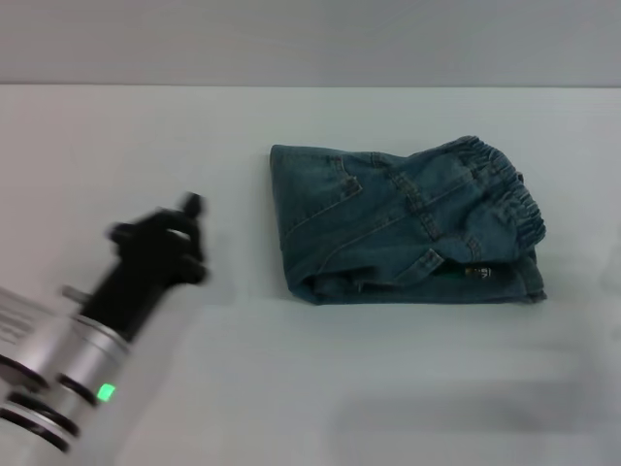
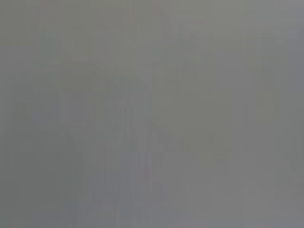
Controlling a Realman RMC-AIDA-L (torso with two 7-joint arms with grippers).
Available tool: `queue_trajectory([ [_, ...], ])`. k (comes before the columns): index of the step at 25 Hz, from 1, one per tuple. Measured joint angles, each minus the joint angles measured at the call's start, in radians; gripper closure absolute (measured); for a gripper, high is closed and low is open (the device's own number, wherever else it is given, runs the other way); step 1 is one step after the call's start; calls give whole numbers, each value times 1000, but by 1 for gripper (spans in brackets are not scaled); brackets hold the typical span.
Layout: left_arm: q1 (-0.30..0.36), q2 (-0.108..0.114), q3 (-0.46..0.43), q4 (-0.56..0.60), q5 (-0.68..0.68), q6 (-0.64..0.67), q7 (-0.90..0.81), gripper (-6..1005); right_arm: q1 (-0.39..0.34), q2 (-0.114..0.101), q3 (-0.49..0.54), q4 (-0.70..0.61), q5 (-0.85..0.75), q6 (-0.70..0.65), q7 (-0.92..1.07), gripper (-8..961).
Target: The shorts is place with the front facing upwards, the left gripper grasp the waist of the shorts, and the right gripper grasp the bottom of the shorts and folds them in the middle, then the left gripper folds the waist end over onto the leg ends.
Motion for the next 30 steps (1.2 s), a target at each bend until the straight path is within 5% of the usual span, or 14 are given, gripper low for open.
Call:
queue_trajectory([
  [6, 0, 2, -184, 70, -3, -43, -89, 955, 18, 0, 26, -34, 6, -49, 6, 936],
  [22, 32, 0, -180, 75, -3, 49, -4, 438, 52, 2, 25, -101, 17, -54, 84, 328],
  [30, 56, 3, -183, 65, -31, 59, 15, 165, 71, 1, 27, -110, 23, -54, 85, 328],
])
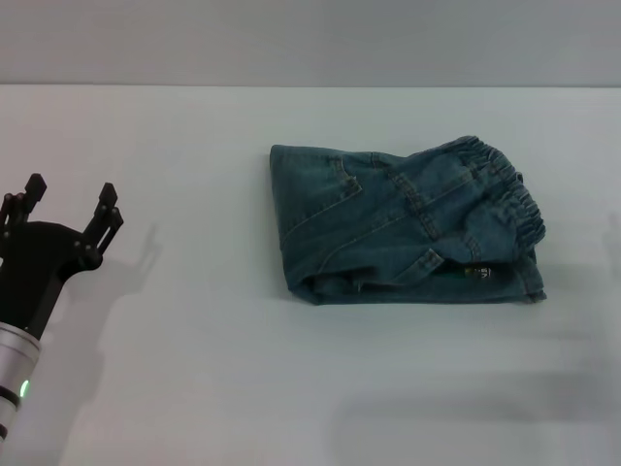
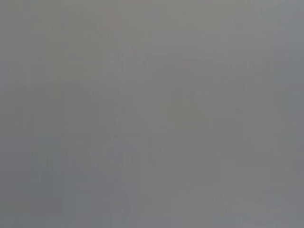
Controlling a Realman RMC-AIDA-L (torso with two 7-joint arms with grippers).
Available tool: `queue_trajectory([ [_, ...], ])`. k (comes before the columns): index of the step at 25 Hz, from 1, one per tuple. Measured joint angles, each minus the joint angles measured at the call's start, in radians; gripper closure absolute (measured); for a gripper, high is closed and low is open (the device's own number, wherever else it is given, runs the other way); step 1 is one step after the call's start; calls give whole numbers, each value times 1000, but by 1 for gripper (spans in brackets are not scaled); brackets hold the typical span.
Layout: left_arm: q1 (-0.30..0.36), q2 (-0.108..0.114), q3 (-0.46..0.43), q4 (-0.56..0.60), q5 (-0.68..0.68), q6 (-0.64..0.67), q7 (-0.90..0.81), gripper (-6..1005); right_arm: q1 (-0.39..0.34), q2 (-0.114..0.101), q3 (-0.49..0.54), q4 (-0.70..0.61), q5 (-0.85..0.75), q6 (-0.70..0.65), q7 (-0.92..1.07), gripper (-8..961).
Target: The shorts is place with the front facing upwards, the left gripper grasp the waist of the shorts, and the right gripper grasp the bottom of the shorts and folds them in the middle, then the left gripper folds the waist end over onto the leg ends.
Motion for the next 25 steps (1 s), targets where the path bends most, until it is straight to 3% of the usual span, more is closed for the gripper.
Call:
queue_trajectory([
  [25, -10, -3, 7, -1, -1, -6, 2, 165, 5, 1, -24, -22, 13, -1, -3, 328],
])
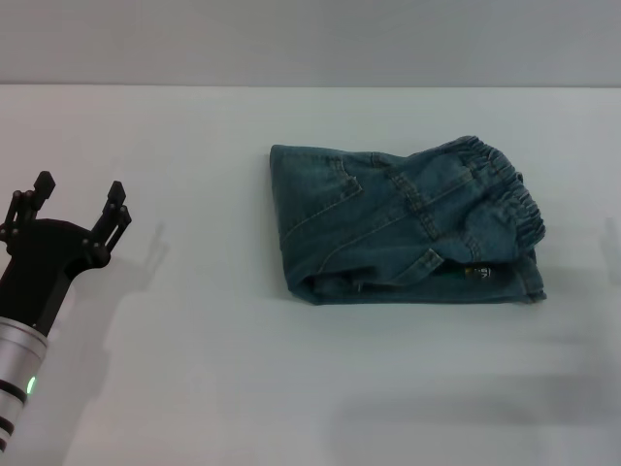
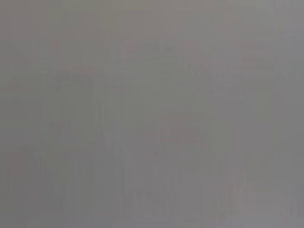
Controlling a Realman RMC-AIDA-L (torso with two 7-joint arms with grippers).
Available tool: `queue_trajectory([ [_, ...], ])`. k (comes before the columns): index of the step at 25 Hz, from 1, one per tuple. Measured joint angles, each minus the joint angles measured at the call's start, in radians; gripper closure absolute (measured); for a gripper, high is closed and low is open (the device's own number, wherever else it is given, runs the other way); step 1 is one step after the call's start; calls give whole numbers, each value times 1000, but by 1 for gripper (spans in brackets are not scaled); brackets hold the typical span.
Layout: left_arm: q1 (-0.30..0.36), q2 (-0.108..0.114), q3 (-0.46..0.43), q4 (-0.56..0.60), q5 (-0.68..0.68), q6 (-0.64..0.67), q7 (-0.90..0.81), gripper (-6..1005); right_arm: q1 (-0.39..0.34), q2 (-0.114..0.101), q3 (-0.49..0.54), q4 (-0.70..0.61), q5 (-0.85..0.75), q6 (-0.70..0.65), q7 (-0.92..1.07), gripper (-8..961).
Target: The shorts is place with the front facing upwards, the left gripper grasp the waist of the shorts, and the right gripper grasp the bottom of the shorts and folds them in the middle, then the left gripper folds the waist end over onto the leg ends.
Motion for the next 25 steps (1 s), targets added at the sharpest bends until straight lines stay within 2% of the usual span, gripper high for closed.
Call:
queue_trajectory([
  [25, -2, 0, 6, 0, 0, -9, -1, 165, 6, -3, -12, -5, 5, -8, 4, 328],
])
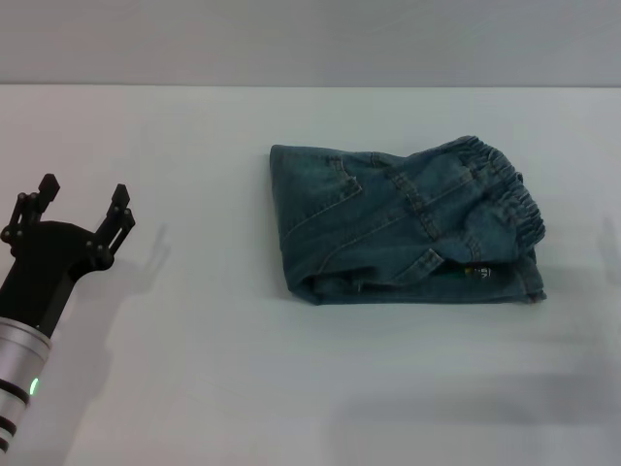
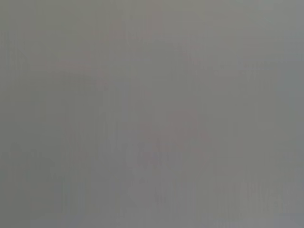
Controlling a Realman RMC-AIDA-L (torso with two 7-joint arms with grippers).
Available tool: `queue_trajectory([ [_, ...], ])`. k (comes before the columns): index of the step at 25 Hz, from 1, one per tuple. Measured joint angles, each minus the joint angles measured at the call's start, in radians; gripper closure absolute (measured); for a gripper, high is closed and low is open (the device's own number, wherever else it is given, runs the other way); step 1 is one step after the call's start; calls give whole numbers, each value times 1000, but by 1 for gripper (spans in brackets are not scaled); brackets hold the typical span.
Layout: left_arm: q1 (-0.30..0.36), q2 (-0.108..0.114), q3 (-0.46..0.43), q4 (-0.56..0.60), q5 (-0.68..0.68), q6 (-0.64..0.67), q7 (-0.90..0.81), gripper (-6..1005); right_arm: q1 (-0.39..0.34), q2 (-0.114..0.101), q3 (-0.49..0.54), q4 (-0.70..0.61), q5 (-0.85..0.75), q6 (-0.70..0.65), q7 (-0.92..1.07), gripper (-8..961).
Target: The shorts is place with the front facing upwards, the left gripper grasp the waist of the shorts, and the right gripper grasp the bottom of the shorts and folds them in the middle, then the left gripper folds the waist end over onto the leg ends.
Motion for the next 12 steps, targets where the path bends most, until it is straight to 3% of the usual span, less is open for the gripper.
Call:
queue_trajectory([
  [12, -4, -2, 3, 0, 0, -4, 0, 165, 3, 1, 10, -2, 0, -1, 0, 328],
])
